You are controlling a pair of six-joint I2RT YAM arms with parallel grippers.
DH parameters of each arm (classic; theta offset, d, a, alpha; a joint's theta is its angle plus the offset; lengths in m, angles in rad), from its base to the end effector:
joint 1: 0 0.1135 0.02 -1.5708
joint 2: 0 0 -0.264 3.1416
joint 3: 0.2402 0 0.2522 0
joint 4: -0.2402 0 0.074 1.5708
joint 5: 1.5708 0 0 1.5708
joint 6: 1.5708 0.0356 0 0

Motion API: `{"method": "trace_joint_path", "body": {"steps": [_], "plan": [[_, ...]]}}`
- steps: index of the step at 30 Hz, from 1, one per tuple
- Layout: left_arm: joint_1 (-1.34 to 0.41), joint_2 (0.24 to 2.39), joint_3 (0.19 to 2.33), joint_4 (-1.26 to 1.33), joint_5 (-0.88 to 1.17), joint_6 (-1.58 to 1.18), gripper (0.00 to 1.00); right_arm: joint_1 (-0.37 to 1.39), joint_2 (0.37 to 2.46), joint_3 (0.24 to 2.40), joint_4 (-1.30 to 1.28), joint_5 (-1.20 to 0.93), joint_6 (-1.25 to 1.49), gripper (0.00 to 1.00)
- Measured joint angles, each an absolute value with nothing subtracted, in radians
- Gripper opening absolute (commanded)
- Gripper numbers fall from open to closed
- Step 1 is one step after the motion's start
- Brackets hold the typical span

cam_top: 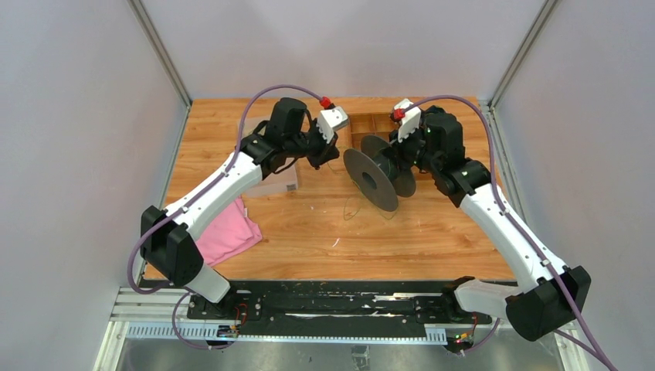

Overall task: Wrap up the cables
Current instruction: Wrap the cable around the cable reel.

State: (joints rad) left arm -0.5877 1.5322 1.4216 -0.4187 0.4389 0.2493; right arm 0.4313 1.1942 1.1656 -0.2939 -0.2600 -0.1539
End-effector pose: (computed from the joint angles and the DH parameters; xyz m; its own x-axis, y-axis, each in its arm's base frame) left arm 0.2842 -0.2075 0.3563 -0.2081 0.4070 -0.8894 0.8859 0.4639 0.0050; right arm 0.2435 0.1221 0.3776 -0.1886 -0.2499 -0.9497 -0.6622 0.7465 -0.0649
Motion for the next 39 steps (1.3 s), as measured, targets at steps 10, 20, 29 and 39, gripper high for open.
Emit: {"method": "trace_joint_path", "body": {"steps": [10,20,29,39], "plan": [[-0.547,1.547,1.403,-0.348,0.44,0.217,0.04,0.392,1.188,1.177,-0.297,-0.379,-0.094,0.0],[-0.538,1.582,1.366,-0.276,0.447,0.209,0.05,0.35,1.219,1.289,-0.328,-0.45,0.003,0.01],[-0.525,1.587,1.332,-0.228,0.444,0.178,0.1,0.335,1.238,1.367,-0.376,-0.444,0.041,0.01],[-0.494,1.617,1.288,-0.199,0.444,0.102,0.13,0.324,1.242,1.444,-0.413,-0.426,0.064,0.01]]}}
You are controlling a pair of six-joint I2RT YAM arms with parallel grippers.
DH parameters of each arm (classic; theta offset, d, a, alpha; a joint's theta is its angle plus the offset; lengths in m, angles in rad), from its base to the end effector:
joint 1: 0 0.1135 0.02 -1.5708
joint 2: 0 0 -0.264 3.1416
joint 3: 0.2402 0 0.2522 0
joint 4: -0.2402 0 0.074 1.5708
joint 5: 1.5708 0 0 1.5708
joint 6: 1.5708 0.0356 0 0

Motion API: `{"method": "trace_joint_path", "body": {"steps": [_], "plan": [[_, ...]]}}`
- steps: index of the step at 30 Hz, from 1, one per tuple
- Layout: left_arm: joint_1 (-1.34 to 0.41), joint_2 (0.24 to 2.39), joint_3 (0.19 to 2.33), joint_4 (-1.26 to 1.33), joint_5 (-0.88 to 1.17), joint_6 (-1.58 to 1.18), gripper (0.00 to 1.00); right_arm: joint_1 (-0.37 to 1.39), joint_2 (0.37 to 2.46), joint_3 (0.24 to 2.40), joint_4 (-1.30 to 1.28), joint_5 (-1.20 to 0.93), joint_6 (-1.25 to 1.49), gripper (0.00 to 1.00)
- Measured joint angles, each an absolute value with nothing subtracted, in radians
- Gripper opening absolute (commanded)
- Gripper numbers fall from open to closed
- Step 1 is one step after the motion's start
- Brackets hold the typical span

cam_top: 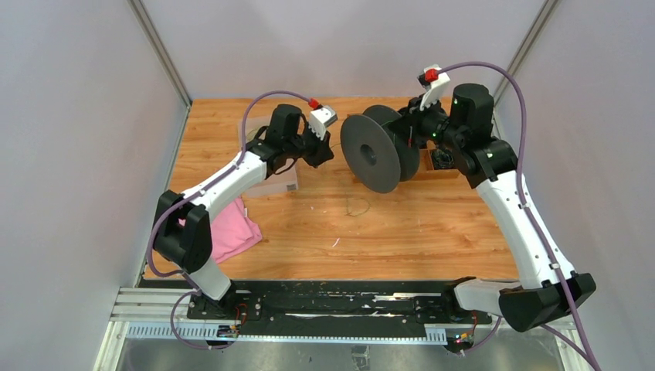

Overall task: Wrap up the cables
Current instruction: Wrap the cable around the cable reel.

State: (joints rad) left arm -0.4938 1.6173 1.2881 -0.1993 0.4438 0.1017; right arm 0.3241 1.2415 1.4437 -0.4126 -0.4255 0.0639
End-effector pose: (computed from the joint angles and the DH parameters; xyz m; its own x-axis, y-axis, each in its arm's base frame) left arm 0.3231 -0.1913 0.3013 -0.3651 0.3007 -0.8811 0.7957 0.5920 -0.1277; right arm 0.2481 0.0988 0.4491 -0.2405 -0.0194 -0.9704 -0.6587 0.7376 0.1485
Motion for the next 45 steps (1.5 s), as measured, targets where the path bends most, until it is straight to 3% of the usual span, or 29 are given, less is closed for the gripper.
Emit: {"method": "trace_joint_path", "body": {"steps": [14,18,33,45], "plan": [[-0.492,1.639,1.183,-0.137,0.493,0.032,0.13,0.307,1.277,1.595,-0.472,-0.284,0.127,0.01],[-0.492,1.639,1.153,-0.101,0.511,0.022,0.06,0.301,1.288,1.607,-0.495,-0.241,0.139,0.01],[-0.5,1.629,1.077,-0.06,0.6,0.069,0.03,0.3,1.329,1.63,-0.55,-0.147,0.165,0.01],[-0.654,1.629,1.075,-0.058,0.577,0.149,0.0,0.295,1.361,1.678,-0.564,-0.075,0.222,0.01]]}}
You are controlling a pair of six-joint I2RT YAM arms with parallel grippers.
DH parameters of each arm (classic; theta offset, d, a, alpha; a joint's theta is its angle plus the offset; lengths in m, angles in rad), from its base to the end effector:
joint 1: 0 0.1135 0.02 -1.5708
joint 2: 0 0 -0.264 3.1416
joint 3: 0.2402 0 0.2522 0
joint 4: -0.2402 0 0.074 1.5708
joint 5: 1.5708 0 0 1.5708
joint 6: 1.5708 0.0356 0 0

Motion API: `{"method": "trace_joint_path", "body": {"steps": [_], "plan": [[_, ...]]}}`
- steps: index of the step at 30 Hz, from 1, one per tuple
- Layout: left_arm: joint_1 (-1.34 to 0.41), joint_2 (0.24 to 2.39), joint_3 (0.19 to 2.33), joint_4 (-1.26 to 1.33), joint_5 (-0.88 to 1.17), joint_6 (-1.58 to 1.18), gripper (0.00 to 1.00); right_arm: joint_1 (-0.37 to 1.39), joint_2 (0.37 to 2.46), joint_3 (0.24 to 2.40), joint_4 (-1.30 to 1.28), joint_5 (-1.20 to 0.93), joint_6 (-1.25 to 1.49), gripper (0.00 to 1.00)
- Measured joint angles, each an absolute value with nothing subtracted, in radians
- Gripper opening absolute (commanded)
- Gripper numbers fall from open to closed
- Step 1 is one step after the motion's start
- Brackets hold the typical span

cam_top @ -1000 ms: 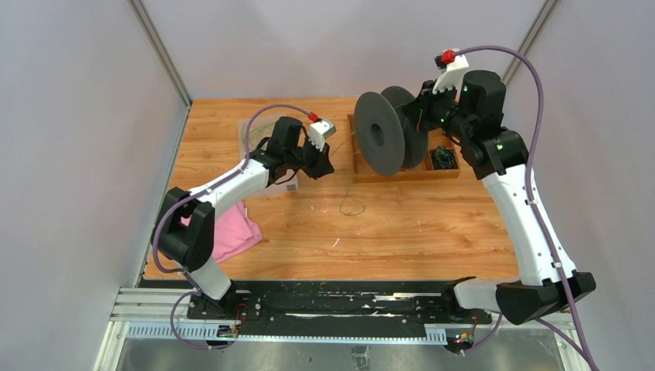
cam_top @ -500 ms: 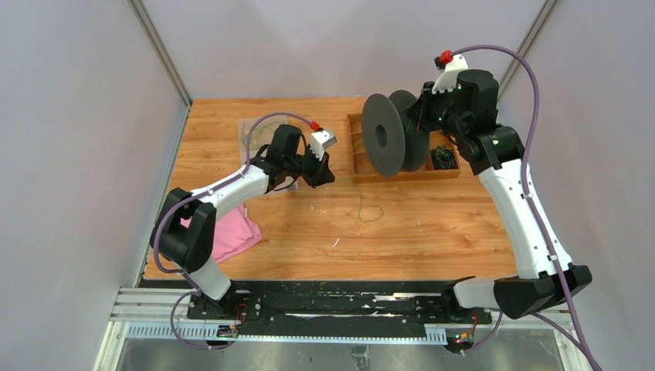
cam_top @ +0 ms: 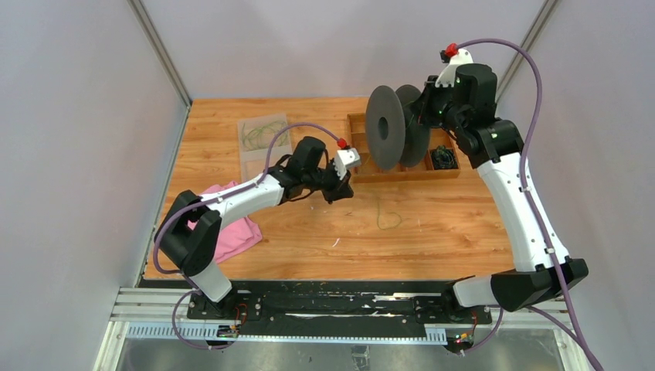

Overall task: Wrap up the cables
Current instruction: Wrap the cable around the cable reel.

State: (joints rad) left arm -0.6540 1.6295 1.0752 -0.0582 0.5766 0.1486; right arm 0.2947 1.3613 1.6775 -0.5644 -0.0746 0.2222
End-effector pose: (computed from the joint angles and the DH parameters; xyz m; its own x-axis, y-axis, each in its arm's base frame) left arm 0.2742 -0.2346 0.2394 -0.3233 0.4042 -0.8556 0.9221 0.3378 -0.1888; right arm 0.2723 0.0854 0.4780 -0.3084 0.1361 -0.9415 -0.2981 0.9260 0.2315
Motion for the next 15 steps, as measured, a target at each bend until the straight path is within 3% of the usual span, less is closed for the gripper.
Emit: {"method": "trace_joint_path", "body": {"steps": [15], "plan": [[-0.821,1.654,1.172,-0.071,0.552,0.161,0.01,0.294,1.406,1.679,-0.589,0.064,0.245,0.01]]}}
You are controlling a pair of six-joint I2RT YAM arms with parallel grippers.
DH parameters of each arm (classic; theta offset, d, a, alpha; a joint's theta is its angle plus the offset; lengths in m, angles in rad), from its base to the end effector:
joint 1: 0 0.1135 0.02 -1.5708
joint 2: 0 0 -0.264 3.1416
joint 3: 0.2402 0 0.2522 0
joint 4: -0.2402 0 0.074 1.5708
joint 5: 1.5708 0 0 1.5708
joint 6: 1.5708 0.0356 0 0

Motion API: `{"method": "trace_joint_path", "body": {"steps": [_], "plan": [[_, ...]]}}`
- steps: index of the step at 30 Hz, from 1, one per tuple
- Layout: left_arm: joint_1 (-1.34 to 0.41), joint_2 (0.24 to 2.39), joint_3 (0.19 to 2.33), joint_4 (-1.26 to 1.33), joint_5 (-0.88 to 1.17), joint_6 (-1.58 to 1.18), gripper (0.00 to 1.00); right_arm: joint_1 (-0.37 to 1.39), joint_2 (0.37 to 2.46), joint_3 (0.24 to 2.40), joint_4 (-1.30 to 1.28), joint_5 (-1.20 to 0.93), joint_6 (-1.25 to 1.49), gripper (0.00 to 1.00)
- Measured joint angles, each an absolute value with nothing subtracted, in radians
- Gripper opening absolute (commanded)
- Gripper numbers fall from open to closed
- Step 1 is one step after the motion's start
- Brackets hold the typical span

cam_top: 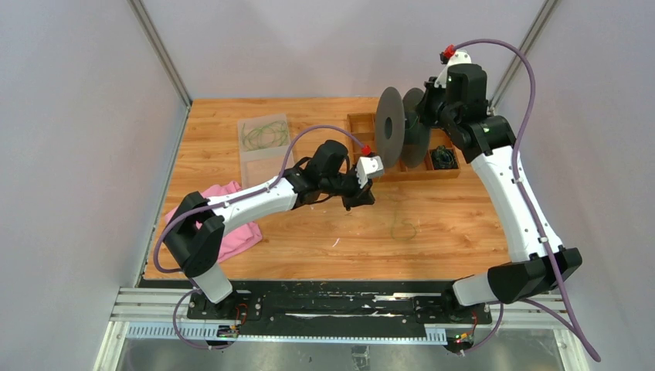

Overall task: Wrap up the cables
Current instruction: Wrap the cable around the cable reel.

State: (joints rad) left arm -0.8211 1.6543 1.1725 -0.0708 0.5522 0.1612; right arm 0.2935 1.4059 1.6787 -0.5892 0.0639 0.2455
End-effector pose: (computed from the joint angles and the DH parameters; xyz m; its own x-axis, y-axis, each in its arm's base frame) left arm 0.2423 -0.2877 0.2615 -0.2042 0.4199 -0.8843 0.9727 0.1884 -0.1352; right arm 0.2883 0.0848 0.4636 -0.3450 0.1491 -0.9267 -0.1513 0.9655 0.2117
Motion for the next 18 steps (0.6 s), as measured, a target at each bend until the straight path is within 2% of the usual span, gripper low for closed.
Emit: {"method": "trace_joint_path", "body": {"steps": [18], "plan": [[-0.88,1.684,1.45,-0.205,0.606,0.07,0.04,0.372,1.436,1.586,-0.55,0.191,0.208,0.01]]}}
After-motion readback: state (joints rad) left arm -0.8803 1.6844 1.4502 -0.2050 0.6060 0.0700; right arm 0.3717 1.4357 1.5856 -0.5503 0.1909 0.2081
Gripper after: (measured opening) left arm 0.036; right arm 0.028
